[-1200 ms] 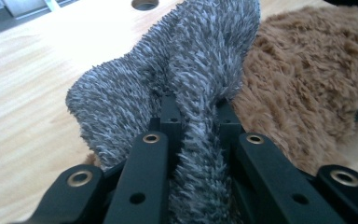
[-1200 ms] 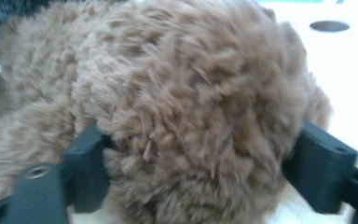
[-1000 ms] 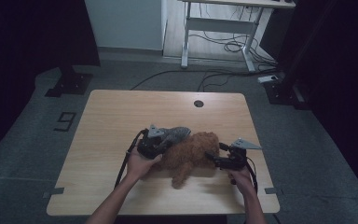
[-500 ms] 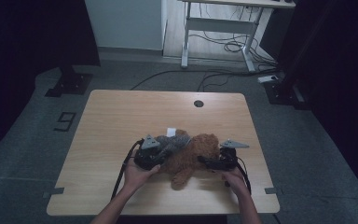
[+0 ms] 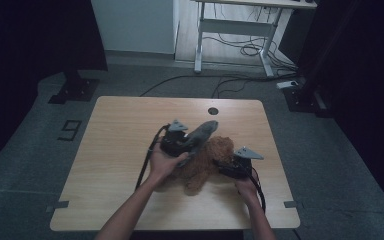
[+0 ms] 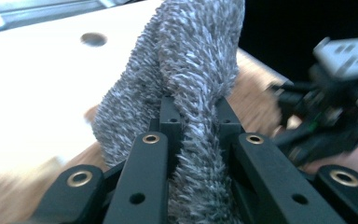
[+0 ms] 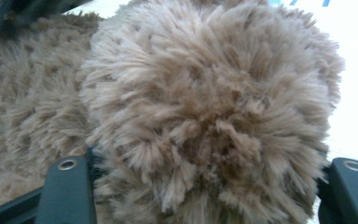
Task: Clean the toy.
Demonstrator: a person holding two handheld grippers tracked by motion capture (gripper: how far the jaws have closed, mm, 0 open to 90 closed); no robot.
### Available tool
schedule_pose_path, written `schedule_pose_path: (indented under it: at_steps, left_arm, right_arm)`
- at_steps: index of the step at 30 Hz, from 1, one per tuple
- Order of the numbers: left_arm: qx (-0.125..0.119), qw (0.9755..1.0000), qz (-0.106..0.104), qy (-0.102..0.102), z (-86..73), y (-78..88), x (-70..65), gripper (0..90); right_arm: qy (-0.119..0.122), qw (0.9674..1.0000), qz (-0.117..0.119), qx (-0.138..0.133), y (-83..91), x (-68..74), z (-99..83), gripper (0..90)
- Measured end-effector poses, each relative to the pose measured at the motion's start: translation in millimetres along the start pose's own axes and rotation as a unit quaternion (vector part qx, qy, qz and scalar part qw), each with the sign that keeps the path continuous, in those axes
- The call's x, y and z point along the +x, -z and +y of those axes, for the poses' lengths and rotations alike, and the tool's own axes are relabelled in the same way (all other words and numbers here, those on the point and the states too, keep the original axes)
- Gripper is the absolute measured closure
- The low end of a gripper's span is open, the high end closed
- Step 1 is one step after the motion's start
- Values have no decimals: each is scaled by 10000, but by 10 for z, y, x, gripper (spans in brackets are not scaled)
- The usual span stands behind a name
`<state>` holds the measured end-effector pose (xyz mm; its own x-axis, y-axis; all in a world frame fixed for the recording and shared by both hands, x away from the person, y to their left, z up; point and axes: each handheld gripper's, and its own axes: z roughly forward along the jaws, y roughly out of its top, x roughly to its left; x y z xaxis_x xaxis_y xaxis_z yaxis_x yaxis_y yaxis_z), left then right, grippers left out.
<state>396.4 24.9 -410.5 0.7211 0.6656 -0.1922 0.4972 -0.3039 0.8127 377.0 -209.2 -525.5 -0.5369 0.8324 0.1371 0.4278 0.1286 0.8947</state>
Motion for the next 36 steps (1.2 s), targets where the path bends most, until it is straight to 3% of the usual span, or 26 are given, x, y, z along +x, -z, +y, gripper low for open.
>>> schedule_pose_path:
  at_steps: [3,6,10,14,15,17,20,25,27,30,34,36]
  left_arm:
    - [196,9996,-158,-93,84,-328,-238,785]
    - [471,9985,-142,-253,19,-610,-426,785]
    - [407,9988,-8,-287,-77,-644,-426,787]
    - [574,9950,631,-515,-138,-491,-258,787]
    - [618,9946,701,-450,-163,-450,-181,787]
    - [529,9964,660,-112,-212,-348,1,787]
    - [415,9963,745,53,-234,-176,167,785]
    - [425,9927,1120,163,-352,97,435,782]
    - [418,9922,1126,343,-452,192,555,781]
    - [496,9891,1304,475,-602,294,702,781]
    - [549,9878,1275,708,-786,350,836,782]
    - [567,9877,1271,712,-857,358,851,782]
  right_arm:
    - [130,9999,7,-6,37,21,-27,315]
    - [190,9998,46,27,71,25,-53,314]
    - [195,9997,104,110,76,-15,-90,315]
    - [193,9997,133,108,77,-22,-83,316]
    - [153,9997,159,106,77,-27,-83,316]
    - [154,9996,200,110,80,-37,-84,315]
    - [137,9996,217,100,80,-44,-87,314]
    - [123,9996,235,87,86,-52,-96,312]
    - [91,9996,268,89,88,-58,-97,312]
    - [75,9995,288,92,88,-64,-101,308]
    - [5,9995,287,112,87,-74,-105,304]
    - [-31,9994,319,111,86,-87,-110,304]
